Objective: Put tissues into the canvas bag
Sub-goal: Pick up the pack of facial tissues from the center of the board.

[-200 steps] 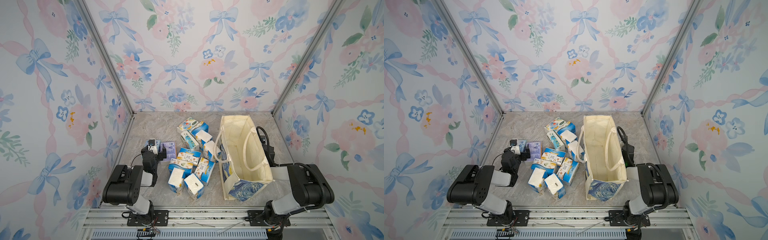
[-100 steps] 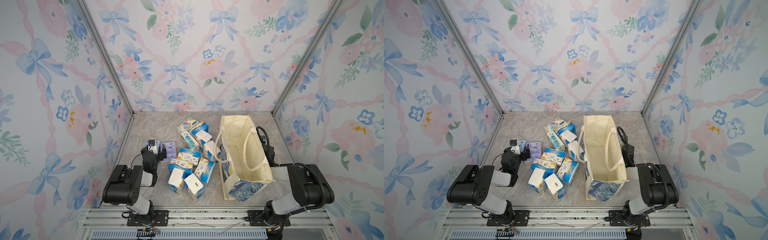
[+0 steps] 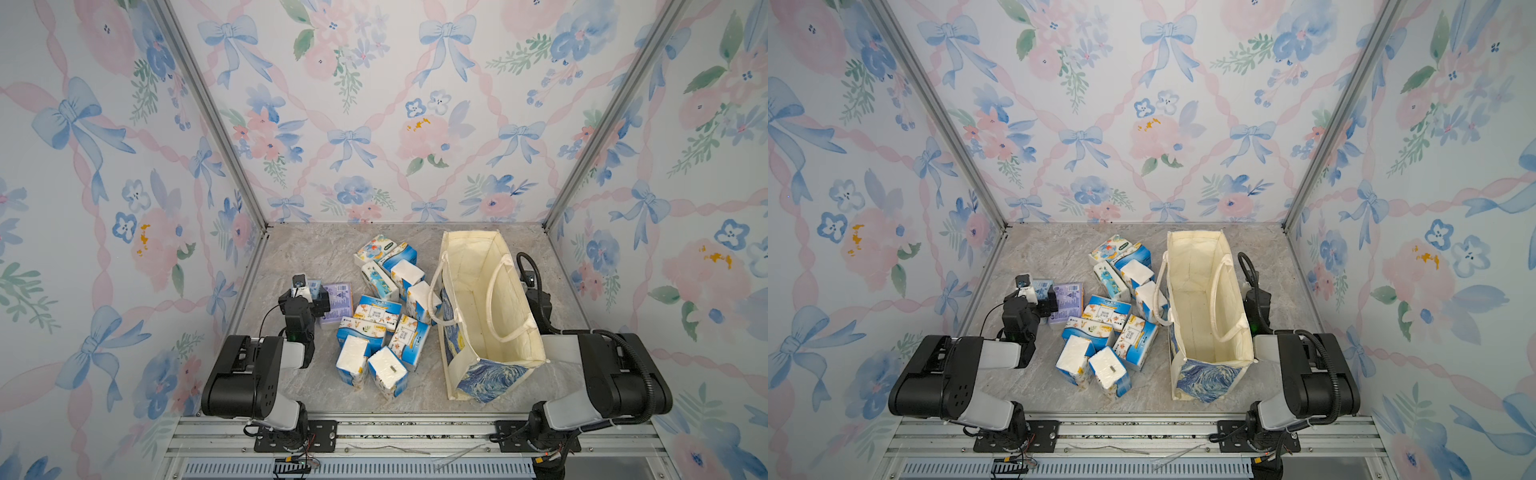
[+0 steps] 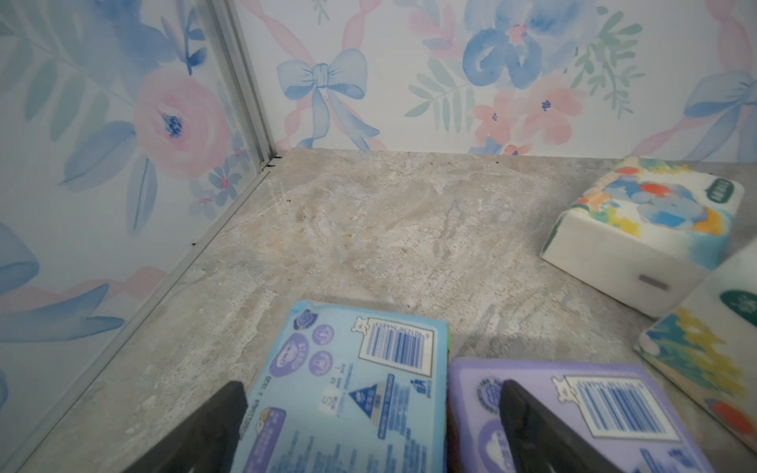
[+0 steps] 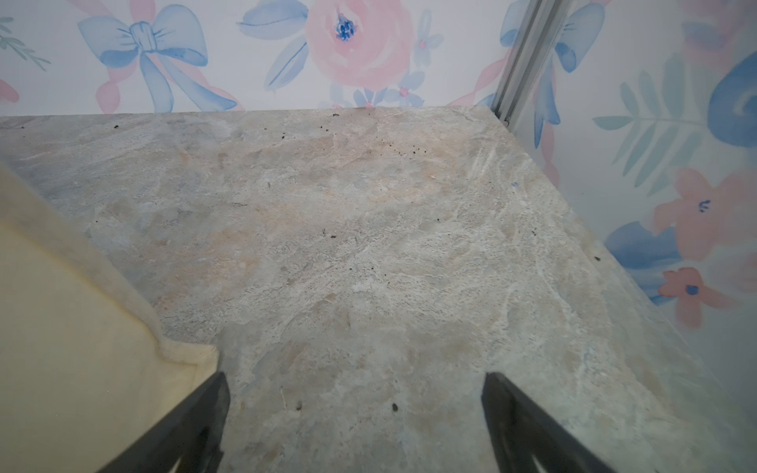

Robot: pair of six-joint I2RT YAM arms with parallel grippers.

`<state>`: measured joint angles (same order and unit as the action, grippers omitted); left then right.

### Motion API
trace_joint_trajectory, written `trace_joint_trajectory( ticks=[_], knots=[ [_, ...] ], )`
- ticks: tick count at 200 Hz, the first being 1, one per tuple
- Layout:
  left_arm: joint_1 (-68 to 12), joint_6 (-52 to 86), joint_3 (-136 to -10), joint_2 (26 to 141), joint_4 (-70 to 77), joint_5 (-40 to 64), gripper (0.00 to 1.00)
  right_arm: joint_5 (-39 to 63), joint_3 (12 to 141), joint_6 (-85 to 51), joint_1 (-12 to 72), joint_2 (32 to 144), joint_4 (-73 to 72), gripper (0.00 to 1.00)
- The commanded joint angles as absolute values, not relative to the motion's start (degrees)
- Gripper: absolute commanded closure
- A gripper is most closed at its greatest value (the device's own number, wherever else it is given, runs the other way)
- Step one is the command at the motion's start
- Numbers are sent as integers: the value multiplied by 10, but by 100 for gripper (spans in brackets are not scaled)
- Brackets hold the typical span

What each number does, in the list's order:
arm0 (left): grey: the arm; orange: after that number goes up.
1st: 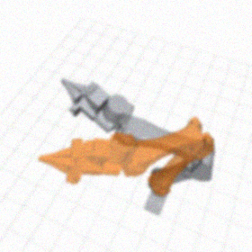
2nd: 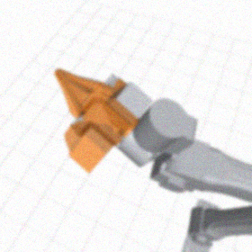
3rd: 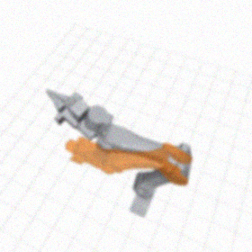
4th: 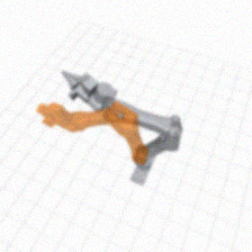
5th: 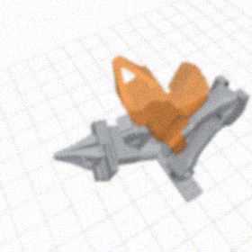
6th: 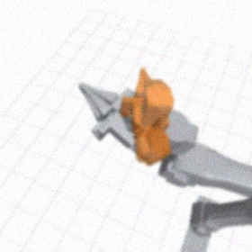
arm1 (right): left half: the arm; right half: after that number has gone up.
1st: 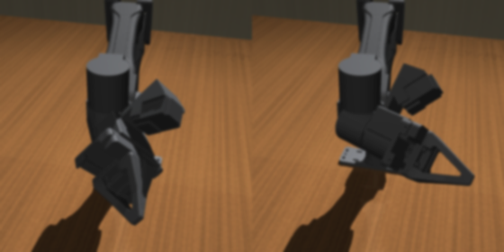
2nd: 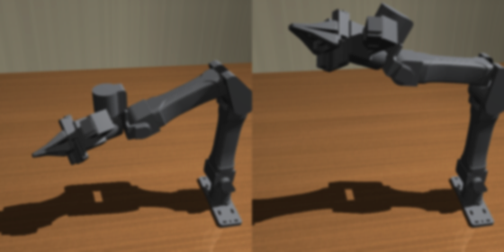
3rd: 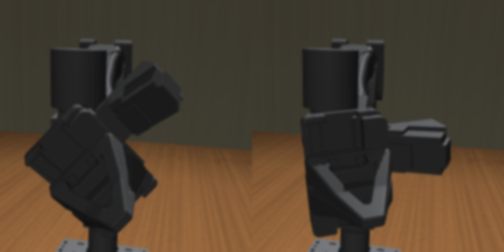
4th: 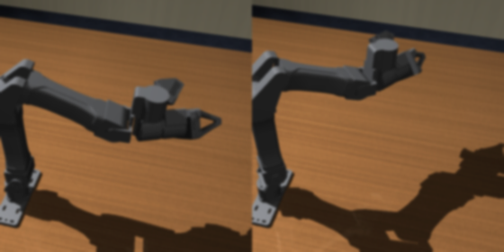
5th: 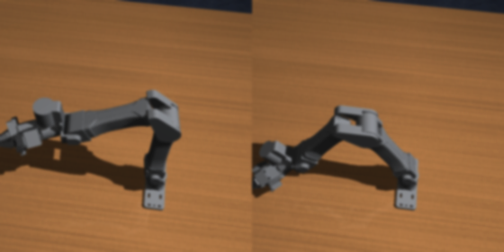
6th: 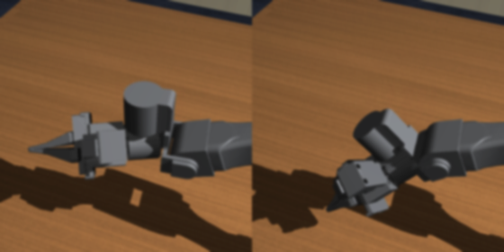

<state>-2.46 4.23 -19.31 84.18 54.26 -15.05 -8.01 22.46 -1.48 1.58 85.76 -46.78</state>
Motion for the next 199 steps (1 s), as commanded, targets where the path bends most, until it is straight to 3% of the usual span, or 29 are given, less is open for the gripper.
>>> trace_joint_trajectory(
  ticks=[1, 69, 121, 199],
  knots=[
    [-24, 61, -236, 802, 422, -205, 2, -97, 248, -29, 11, 825, -416, 3],
    [-41, 102, -304, 672, 207, -128, 2, -98, 329, -65, -10, 738, -186, 2],
    [-41, 123, -446, 737, 25, -112, 3, -94, 354, -99, -16, 638, -72, 2],
    [-69, 145, -521, 757, -25, 41, 13, -28, 467, -104, -18, 505, 102, 2]
  ],
)
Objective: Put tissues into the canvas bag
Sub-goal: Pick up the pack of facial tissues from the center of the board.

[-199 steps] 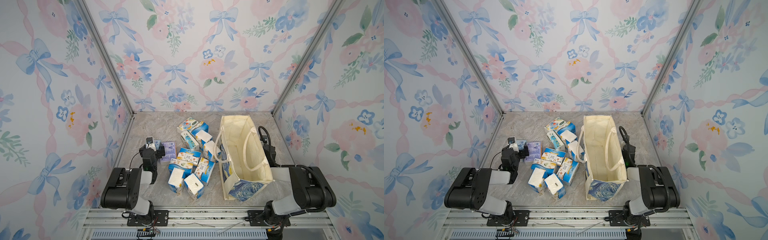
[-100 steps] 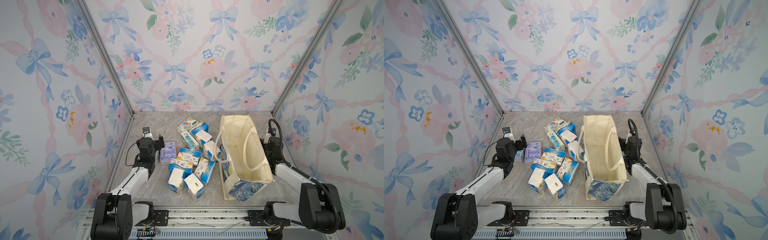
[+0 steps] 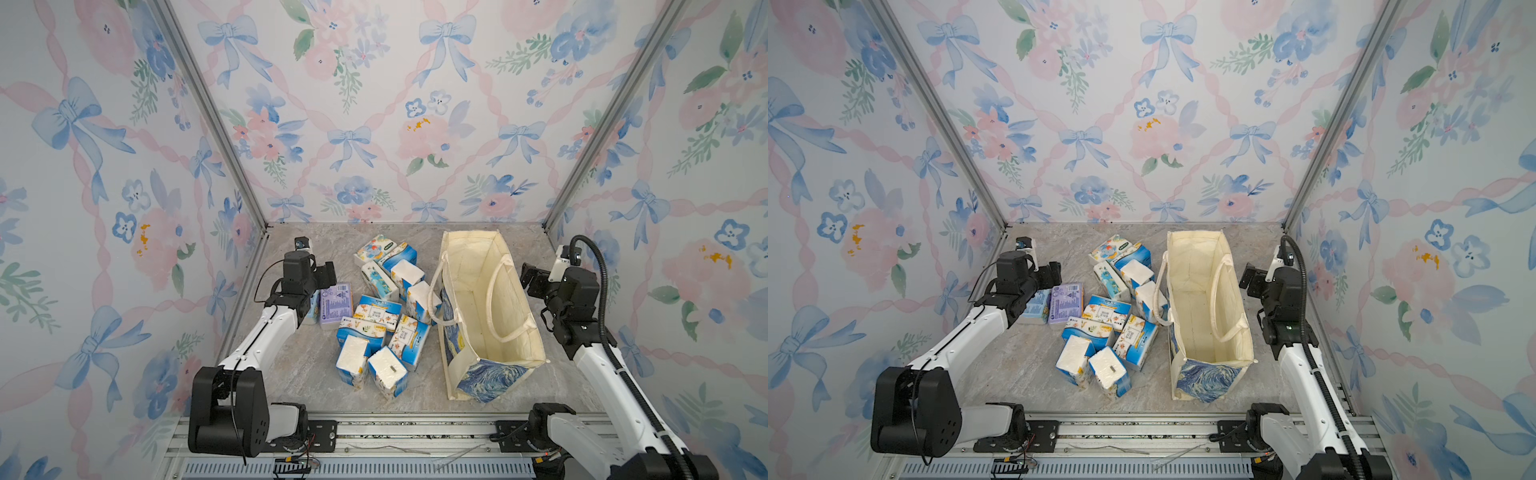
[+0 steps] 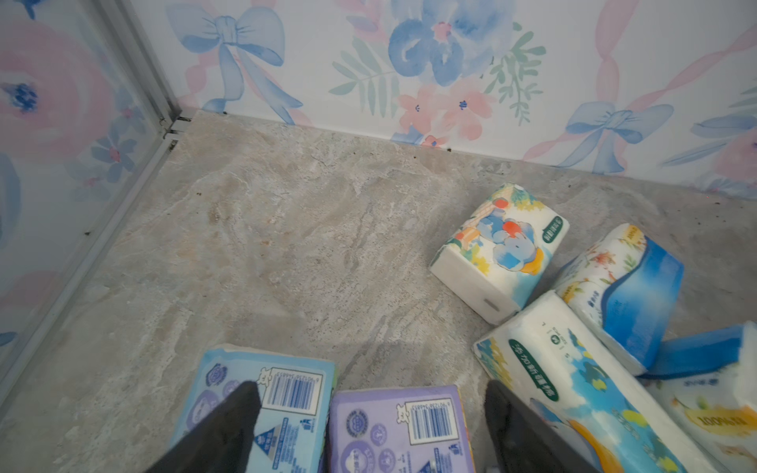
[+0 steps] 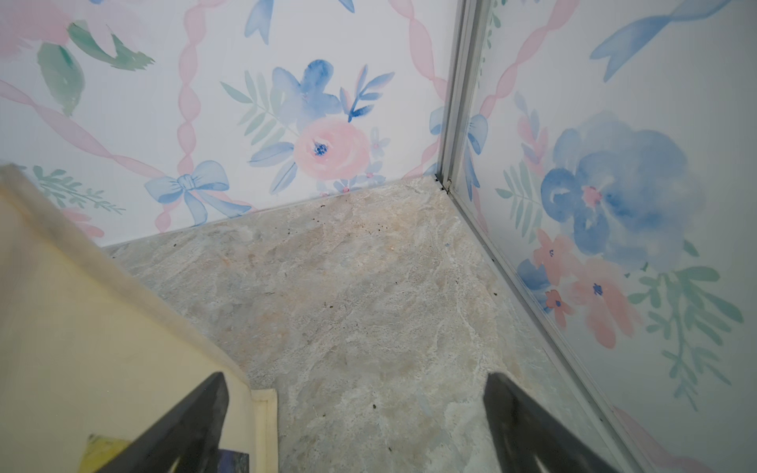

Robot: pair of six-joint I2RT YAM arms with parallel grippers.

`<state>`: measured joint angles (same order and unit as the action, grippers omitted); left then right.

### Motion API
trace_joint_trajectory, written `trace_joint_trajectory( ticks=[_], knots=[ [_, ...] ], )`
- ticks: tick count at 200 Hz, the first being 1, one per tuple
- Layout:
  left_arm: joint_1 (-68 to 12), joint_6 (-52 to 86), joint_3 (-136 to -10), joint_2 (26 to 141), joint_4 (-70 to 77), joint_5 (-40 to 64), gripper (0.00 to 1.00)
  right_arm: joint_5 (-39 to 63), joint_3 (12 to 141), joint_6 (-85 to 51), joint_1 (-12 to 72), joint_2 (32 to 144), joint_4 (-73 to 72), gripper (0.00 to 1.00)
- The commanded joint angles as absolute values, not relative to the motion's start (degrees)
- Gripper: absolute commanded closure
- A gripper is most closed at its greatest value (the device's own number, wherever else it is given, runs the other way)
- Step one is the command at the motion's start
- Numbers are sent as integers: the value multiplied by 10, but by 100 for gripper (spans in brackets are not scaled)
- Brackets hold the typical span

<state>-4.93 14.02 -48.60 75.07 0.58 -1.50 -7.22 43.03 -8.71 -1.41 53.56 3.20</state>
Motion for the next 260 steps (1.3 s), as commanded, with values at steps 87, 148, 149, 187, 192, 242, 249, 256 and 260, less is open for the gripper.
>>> trace_joint_trajectory(
  ticks=[87, 148, 149, 187, 192, 242, 249, 256, 260],
  knots=[
    [-122, 152, -533, 694, -66, 24, 13, 3, 661, -7, 210, 491, 234, 0],
    [-140, 166, -512, 652, -65, 20, 13, 31, 805, 58, 488, 589, 350, 0],
    [-141, 166, -512, 651, -66, 20, 13, 32, 808, 59, 493, 592, 352, 0],
    [-147, 171, -492, 617, -68, 13, 12, 43, 891, 75, 646, 696, 468, 1],
    [-147, 171, -490, 612, -70, 12, 13, 39, 895, 70, 660, 705, 477, 1],
    [-147, 171, -484, 582, -95, -10, 12, -24, 874, -55, 735, 773, 518, 0],
    [-147, 172, -483, 580, -96, -10, 12, -35, 871, -73, 744, 785, 524, 0],
    [-147, 174, -483, 579, -97, -10, 12, -44, 869, -89, 754, 796, 526, 0],
    [-147, 175, -482, 578, -97, -9, 11, -48, 867, -96, 760, 802, 526, 0]
  ],
)
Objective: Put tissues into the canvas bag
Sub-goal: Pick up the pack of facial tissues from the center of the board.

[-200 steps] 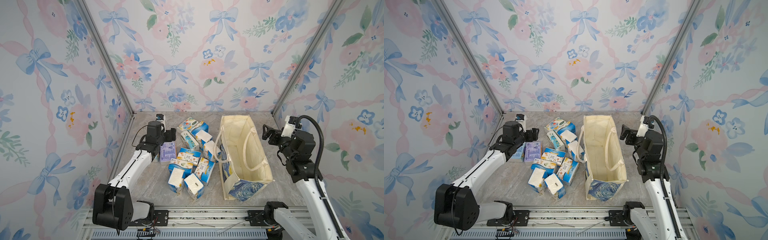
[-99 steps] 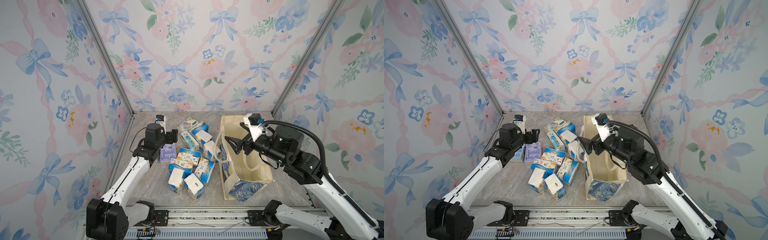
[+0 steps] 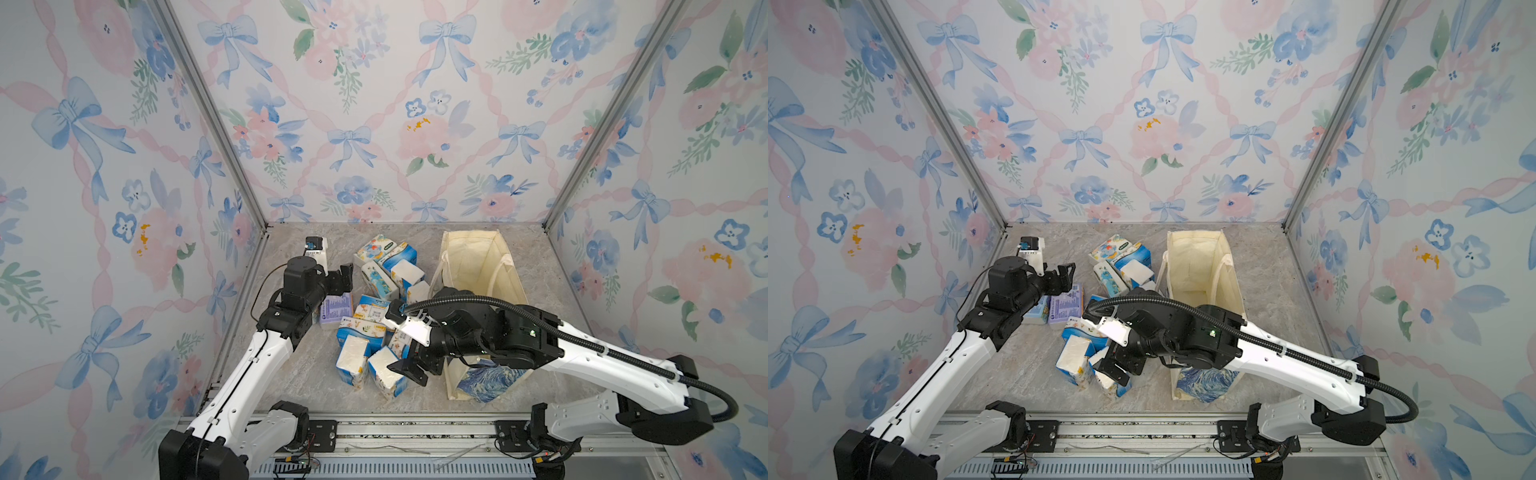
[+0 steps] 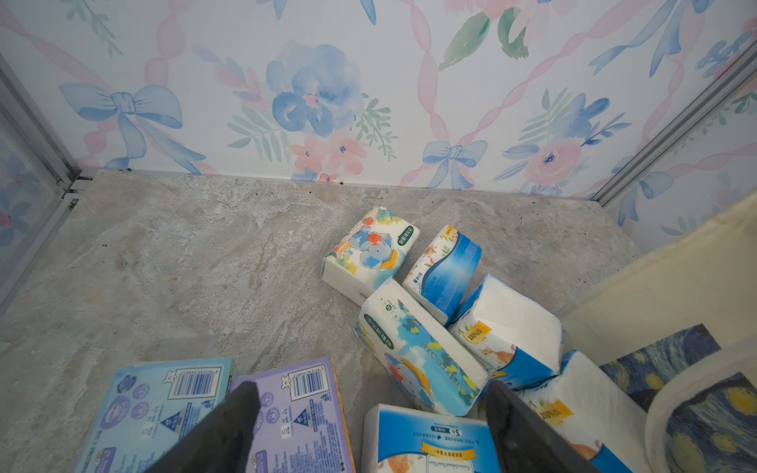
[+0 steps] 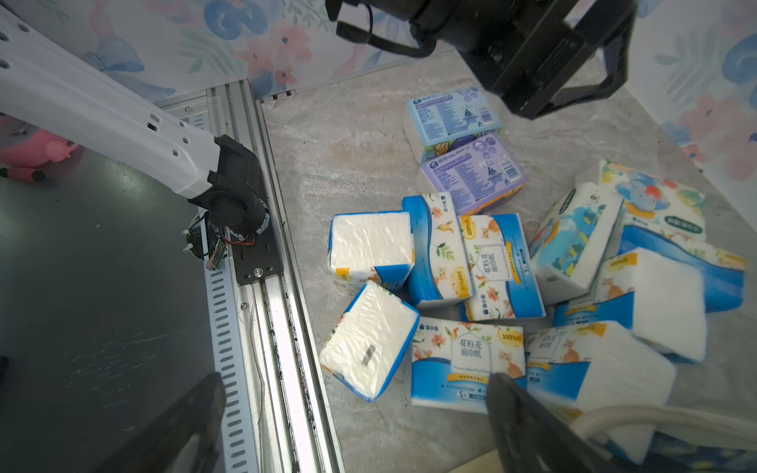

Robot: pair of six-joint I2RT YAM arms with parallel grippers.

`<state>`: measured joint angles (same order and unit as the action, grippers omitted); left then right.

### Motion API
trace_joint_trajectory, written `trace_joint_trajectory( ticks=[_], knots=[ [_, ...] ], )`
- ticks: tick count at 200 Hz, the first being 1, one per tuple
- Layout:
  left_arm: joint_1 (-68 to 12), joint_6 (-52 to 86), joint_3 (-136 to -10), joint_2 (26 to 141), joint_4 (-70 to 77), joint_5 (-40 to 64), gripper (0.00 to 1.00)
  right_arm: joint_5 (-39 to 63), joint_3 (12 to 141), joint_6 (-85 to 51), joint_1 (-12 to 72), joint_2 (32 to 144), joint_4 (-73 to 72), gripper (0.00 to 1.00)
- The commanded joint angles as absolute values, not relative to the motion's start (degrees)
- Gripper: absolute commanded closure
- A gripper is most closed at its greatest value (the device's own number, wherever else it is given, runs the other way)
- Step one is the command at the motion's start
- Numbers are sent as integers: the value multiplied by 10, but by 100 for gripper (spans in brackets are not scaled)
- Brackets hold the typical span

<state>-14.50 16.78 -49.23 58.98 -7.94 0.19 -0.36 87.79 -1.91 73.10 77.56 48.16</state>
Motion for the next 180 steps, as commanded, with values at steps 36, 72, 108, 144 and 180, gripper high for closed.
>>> trace_joint_trajectory(
  ticks=[36, 72, 108, 144, 180],
  knots=[
    [-147, 186, -481, 583, -97, 0, 11, -116, 861, -174, 789, 870, 526, 1],
    [-147, 185, -479, 583, -97, 3, 11, -173, 872, -233, 790, 928, 543, 3],
    [-147, 183, -475, 578, -97, 0, 11, -176, 891, -243, 784, 977, 561, 4],
    [-147, 180, -470, 577, -97, -8, 11, -121, 890, -238, 776, 995, 551, 3],
    [-146, 180, -468, 584, -97, -9, 11, -122, 876, -245, 762, 1009, 542, 4]
  ],
)
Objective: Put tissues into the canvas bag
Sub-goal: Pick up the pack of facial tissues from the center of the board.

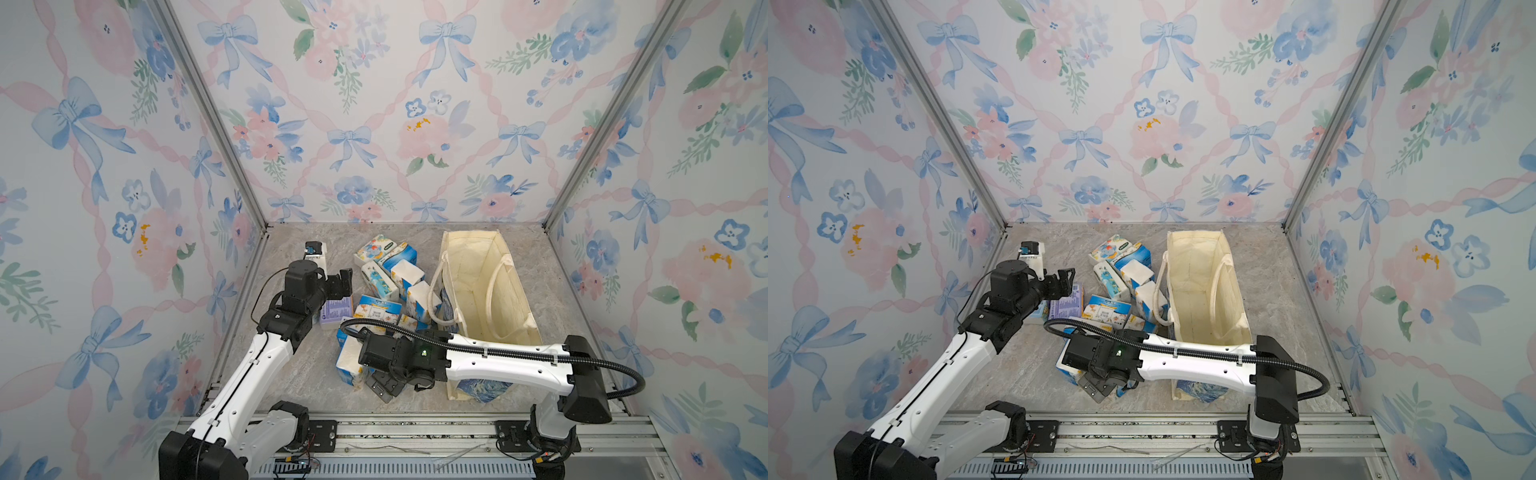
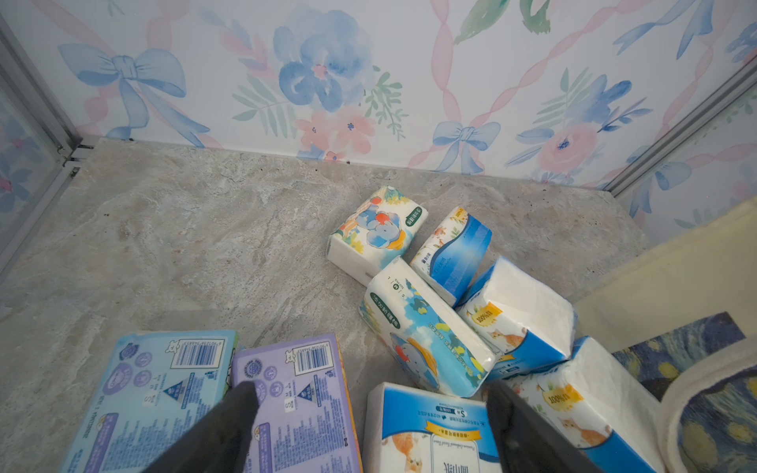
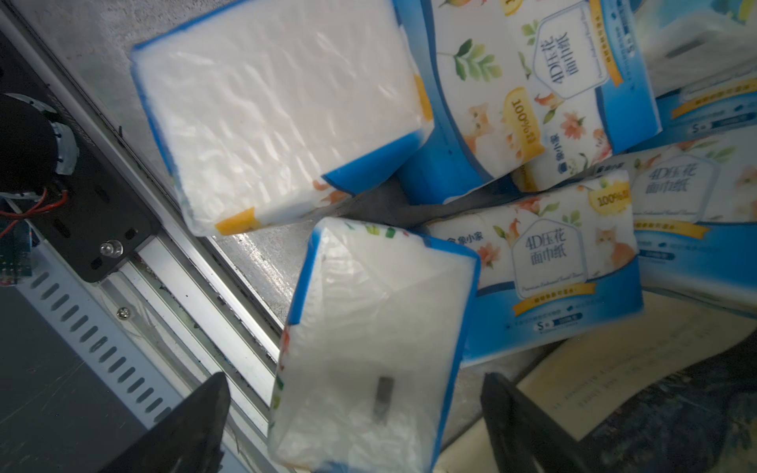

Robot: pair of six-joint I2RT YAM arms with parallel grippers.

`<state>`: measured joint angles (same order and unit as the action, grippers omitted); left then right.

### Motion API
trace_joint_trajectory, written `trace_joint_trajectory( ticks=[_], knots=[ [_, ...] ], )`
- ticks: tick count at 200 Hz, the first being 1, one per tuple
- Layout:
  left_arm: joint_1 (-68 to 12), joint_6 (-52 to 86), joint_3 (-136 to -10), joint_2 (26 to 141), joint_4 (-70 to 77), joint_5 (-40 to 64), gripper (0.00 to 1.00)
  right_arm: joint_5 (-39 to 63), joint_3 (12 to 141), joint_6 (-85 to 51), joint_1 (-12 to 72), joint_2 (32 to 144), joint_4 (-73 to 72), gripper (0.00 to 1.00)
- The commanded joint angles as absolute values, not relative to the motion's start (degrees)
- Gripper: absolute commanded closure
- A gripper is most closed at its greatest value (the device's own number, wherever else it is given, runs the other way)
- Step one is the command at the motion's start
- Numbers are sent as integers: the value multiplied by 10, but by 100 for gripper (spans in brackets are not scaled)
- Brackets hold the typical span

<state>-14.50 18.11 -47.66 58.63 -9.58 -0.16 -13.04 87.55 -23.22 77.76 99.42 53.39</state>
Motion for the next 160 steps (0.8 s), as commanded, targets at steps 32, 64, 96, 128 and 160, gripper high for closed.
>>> trace_joint_trajectory(
  ticks=[32, 64, 96, 128, 160],
  knots=[
    [-147, 178, -467, 589, -97, -11, 10, -97, 873, -240, 752, 1034, 528, 4],
    [-147, 178, -467, 593, -96, -14, 10, -97, 880, -235, 746, 1058, 531, 3],
    [-147, 177, -467, 599, -97, -16, 10, -111, 885, -229, 743, 1065, 538, 11],
    [-146, 177, -470, 604, -97, -17, 10, -109, 897, -216, 743, 1060, 551, 35],
    [-147, 178, -473, 607, -97, -14, 11, -124, 909, -192, 741, 1011, 572, 45]
  ],
)
